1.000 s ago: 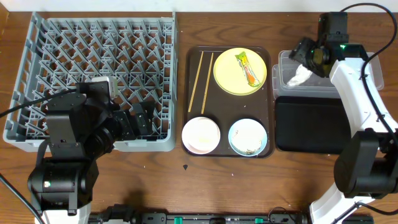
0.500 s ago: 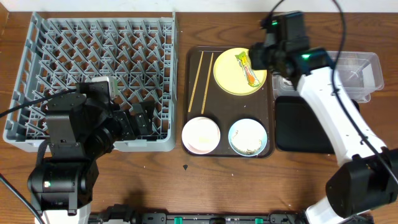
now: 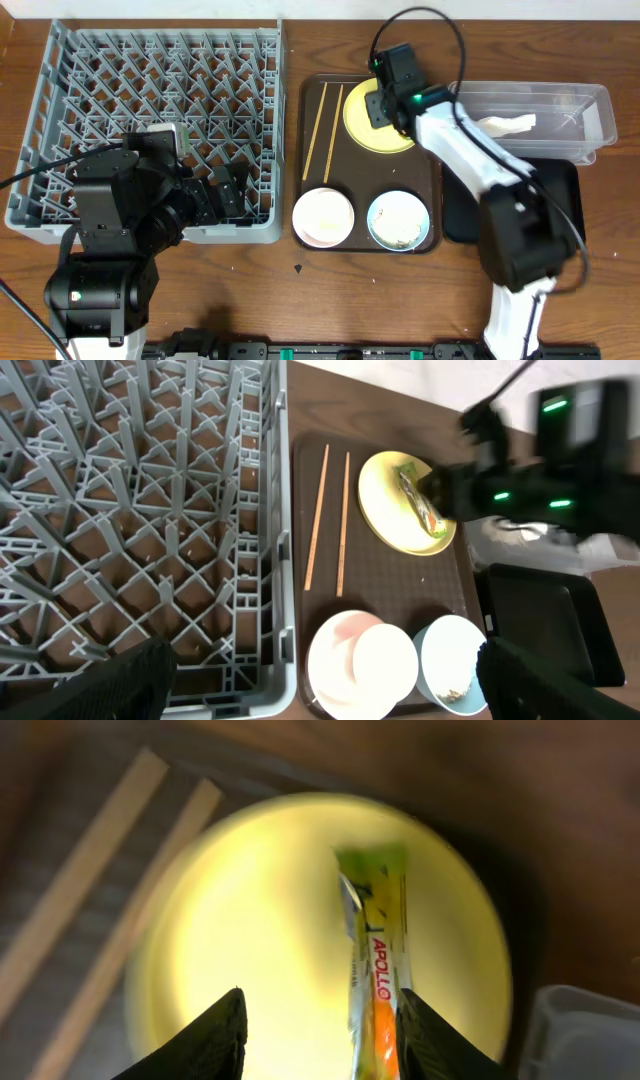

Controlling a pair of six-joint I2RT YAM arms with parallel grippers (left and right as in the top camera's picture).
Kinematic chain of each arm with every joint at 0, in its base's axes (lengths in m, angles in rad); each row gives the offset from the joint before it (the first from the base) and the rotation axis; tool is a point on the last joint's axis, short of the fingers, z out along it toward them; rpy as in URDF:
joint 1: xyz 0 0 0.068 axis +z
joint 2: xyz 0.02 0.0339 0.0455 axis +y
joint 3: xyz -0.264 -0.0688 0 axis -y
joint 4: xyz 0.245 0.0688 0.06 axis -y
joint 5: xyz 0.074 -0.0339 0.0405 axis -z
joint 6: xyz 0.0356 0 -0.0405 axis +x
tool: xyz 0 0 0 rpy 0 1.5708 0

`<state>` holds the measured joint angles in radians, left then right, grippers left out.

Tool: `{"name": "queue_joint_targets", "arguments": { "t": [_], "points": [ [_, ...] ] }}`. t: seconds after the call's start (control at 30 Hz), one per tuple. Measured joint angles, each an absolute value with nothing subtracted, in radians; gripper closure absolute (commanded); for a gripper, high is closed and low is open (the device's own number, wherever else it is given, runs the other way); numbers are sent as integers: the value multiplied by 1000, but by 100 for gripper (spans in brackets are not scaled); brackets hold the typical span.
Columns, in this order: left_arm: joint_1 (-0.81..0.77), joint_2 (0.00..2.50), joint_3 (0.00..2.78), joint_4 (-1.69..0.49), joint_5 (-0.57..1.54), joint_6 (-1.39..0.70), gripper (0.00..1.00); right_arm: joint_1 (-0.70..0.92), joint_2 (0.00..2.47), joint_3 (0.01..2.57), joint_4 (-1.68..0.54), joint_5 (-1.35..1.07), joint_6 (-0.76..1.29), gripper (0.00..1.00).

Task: Sort waste into correct bins and load items into the dishwasher
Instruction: 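Grasp the green snack wrapper on the yellow plate with the right gripper, then drop the green wrapper into the clear plastic bin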

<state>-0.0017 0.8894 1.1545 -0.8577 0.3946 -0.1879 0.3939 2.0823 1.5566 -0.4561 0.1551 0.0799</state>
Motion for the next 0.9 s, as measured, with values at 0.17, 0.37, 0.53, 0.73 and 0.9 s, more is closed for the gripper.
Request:
{"name": "queue_joint_targets", "arguments": {
  "t": [0.17,0.37,0.53,0.73,0.9],
  "points": [
    [-2,889,1155,-858,395,-188,3,376,2167,1554,-417,183,66,50],
    [-2,889,1155,-858,395,-187,3,368,2214,1555,-408,196,52,89],
    [-2,889,1155,-857,395,-188,3,367,2216,1559,-427,206,70,99],
    [-2,889,1155,-857,395,-188,3,355,2138,1553,-547,174,173,99],
    [-2,889,1155,-858,395,-188,3,284,1902,1550,-686,146,325,99]
  ]
}}
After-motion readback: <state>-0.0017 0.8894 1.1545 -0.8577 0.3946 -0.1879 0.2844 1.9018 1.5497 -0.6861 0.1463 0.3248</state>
